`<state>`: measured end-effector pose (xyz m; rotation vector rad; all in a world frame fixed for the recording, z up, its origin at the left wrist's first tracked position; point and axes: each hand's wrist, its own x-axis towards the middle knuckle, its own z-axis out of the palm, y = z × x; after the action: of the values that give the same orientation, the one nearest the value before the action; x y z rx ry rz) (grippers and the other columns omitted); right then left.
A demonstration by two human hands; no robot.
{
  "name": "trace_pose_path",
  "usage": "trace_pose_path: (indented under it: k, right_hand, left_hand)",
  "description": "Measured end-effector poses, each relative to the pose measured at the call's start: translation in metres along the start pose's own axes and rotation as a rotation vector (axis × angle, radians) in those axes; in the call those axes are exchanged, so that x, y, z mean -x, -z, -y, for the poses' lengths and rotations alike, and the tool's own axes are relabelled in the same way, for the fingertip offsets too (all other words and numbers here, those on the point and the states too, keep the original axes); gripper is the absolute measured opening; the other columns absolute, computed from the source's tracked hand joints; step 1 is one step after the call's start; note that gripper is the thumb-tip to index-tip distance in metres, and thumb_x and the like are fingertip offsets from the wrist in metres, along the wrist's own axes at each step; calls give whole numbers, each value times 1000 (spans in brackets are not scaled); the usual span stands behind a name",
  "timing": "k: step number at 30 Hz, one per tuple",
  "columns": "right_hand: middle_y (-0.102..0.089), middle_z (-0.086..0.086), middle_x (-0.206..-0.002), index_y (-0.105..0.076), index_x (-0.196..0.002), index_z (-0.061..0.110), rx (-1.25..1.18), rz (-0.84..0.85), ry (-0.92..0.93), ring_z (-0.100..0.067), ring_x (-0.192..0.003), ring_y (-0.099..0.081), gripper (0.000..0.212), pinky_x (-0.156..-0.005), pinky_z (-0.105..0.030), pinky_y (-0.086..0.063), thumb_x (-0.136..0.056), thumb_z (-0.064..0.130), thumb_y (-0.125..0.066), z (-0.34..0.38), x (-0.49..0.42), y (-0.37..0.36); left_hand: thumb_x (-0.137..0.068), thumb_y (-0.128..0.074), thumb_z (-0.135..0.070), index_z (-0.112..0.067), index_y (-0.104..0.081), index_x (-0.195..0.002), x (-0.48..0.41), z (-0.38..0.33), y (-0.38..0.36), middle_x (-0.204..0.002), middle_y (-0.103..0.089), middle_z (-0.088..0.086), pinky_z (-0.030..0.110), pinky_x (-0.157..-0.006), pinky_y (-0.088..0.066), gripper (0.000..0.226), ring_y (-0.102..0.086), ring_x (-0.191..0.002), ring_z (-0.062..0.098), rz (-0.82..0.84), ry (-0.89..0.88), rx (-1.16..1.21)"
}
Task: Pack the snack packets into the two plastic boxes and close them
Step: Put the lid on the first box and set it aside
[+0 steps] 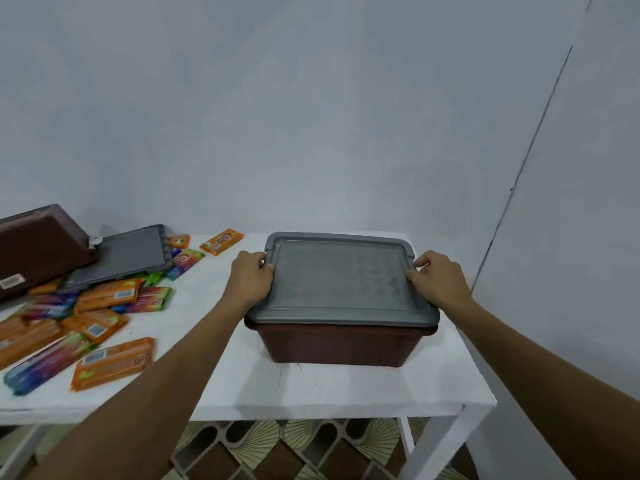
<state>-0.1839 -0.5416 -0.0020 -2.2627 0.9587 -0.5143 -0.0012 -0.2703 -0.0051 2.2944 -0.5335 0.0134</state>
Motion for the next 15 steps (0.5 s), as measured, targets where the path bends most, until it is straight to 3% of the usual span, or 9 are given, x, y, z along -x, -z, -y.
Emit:
trace_pose_path:
  k: [2, 5, 10, 12, 15]
  right_hand:
    - [-66, -3, -100, -62, -106, 21, -6, -29, -10, -23, -90, -57, 23, -80, -34, -48, -86, 31, -61, -3, 9, 0]
    - [-62, -7, -108, -66, -108, 18, 22, -69, 23, -25, -95, -59, 26, -79, -36, -49, -86, 32, -64, -4, 16, -5]
    - [-58, -10, -107, -58, -110, 21, -47, -54, -30, -23, -80, -53, 23, -72, -33, -41, -90, 33, -58, -5, 21, -11]
    - [-60, -9, -102, -54, -107, 24, -72, -30, -47, -24, -79, -56, 19, -73, -35, -45, -91, 34, -55, -6, 22, -12]
    - [-61, -10, -100, -52, -110, 24, -9, -18, -32, -27, -81, -58, 20, -72, -36, -47, -94, 36, -53, -4, 23, -12]
  left_hand:
    - [-90, -51, -20, -6, -70, -98, 4, 3, -1, -99, -60, 23, 45, -86, -47, 24, -57, -100, 42, 3, -11, -62]
    - [-96, -51, -24, -12, -59, -129, 11, 3, 1, -135, -44, 18, 46, -109, -30, 36, -38, -129, 38, 8, 62, -77]
    - [-99, -49, -30, -14, -29, -150, 19, 5, -1, -152, -36, 13, 45, -104, -41, 57, -43, -132, 35, 91, 272, 201]
    - [-98, -51, -30, -10, -35, -147, 20, 5, -3, -150, -40, 13, 44, -101, -43, 55, -47, -129, 34, 88, 310, 227]
    - [-95, -57, -27, -8, -52, -134, 21, 4, -3, -136, -56, 15, 45, -99, -48, 44, -57, -116, 34, -14, 205, 118]
